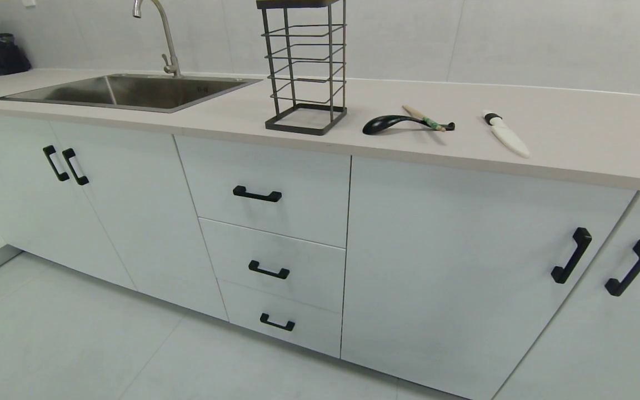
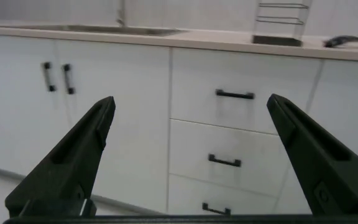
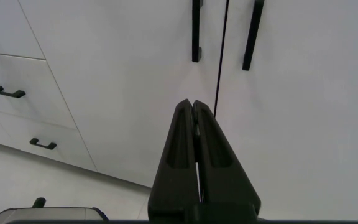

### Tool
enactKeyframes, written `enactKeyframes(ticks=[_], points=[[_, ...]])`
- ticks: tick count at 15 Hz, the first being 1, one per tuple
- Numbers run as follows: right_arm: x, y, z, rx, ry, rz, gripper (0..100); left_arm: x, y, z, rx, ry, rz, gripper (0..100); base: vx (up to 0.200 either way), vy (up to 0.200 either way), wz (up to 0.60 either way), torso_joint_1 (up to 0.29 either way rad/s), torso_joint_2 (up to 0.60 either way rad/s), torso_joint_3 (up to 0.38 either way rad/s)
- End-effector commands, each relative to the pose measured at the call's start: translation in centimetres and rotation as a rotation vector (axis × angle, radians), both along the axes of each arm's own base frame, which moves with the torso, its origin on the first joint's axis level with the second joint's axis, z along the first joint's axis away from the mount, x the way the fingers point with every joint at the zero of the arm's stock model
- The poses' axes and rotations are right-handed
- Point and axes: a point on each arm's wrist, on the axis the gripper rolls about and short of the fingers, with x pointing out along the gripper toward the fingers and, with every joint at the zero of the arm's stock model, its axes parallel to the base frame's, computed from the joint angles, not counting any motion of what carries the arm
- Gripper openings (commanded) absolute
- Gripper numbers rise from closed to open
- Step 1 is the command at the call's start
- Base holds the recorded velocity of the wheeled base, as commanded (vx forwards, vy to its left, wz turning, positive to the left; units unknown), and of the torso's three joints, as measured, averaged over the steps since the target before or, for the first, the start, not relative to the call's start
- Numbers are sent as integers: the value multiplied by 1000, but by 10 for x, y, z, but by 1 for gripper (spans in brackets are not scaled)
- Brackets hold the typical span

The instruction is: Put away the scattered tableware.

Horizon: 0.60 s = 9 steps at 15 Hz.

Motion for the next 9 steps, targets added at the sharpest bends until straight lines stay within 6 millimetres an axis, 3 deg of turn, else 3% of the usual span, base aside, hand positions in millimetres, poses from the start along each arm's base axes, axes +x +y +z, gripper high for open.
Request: enactKeyframes(ticks=[1, 3, 6, 7, 9], points=[[0, 0, 0, 0, 1, 0, 0, 39, -7, 9, 169, 193, -242, 100, 0, 0, 0, 0, 0, 0], [0, 0, 0, 0, 1, 0, 0, 66, -16, 2, 349, 305, -384, 100, 0, 0, 0, 0, 0, 0], [0, 0, 0, -2, 1, 0, 0, 105, -27, -6, 537, 449, -409, 100, 0, 0, 0, 0, 0, 0], [0, 0, 0, 0, 1, 0, 0, 113, -29, -7, 577, 468, -416, 100, 0, 0, 0, 0, 0, 0], [0, 0, 0, -2, 1, 0, 0, 145, -39, -14, 817, 462, -476, 100, 0, 0, 0, 0, 0, 0]])
